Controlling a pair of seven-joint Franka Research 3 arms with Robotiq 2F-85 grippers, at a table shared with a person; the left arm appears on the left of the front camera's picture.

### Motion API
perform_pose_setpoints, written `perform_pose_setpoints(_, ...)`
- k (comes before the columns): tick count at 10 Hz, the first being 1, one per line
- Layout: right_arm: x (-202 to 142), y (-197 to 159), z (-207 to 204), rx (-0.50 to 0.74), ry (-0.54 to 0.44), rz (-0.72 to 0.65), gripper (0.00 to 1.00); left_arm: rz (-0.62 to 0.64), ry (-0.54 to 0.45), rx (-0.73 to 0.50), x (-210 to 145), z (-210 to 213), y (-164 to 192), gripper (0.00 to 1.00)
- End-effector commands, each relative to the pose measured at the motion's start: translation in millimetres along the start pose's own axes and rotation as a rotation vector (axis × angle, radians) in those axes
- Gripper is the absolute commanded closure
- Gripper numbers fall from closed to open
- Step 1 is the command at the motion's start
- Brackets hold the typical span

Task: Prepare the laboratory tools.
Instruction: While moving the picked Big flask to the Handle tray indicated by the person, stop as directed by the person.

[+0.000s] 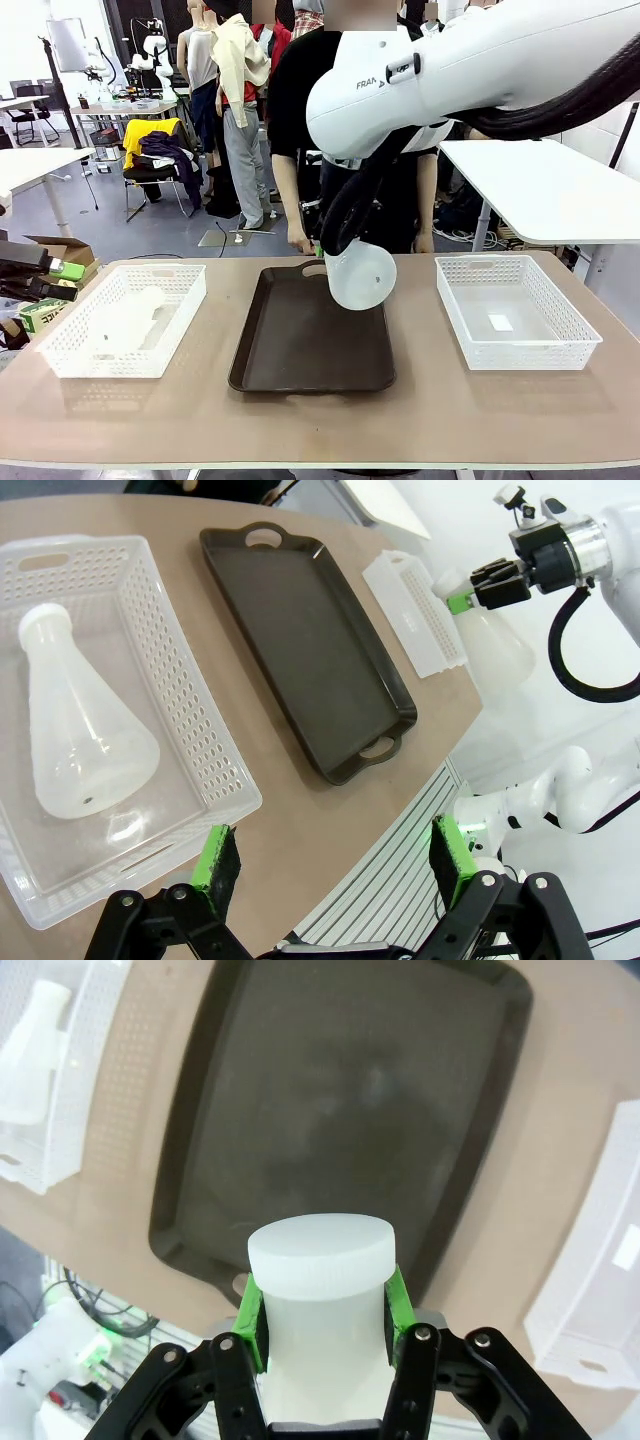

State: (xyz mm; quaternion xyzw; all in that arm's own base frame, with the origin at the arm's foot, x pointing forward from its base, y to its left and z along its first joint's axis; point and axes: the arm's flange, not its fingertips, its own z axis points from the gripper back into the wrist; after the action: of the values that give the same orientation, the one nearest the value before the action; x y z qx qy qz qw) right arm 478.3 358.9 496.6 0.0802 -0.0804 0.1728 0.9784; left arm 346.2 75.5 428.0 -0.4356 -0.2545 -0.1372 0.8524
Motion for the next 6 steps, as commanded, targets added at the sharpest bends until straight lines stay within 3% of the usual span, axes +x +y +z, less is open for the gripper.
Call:
perform_pose_setpoints(1, 12.1, 8.8, -6.6, -0.021, -0.021, -0.027, 1.00, -0.019, -0.019, -0.019, -0.5, 0.1, 1.9, 0.00)
perform_pose_setpoints(6, 31.2, 14.7, -37.3, 0.009, -0.030, -0.012, 1.00, -0.019, -0.019, -0.019, -0.5, 0.1, 1.9, 0.00)
